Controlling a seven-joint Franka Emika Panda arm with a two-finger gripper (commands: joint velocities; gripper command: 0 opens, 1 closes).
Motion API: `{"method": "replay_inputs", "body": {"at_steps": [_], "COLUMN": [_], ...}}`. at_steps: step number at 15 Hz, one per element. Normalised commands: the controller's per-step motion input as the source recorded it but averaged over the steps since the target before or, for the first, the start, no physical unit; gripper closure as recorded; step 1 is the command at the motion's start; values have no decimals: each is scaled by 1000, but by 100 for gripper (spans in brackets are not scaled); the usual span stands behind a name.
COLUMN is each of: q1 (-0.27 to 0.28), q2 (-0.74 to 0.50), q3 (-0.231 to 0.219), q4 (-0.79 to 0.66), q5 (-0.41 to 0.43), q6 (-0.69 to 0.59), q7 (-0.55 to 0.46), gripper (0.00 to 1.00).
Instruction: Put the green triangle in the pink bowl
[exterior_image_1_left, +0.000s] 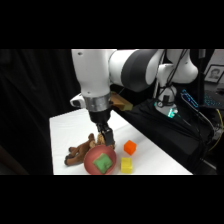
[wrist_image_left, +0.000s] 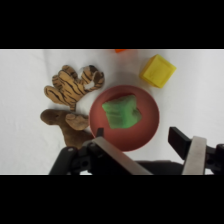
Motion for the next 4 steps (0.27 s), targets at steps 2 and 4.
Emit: {"method": "replay_inputs", "body": {"at_steps": [2, 4], "q1": [30, 20], "q2": [-355, -323], "q3": [-1, 4], "q4": [-191, -181], "q5": [-53, -64], "q6": [-139, -116], "q7": [84, 98], "gripper": [0, 0]}}
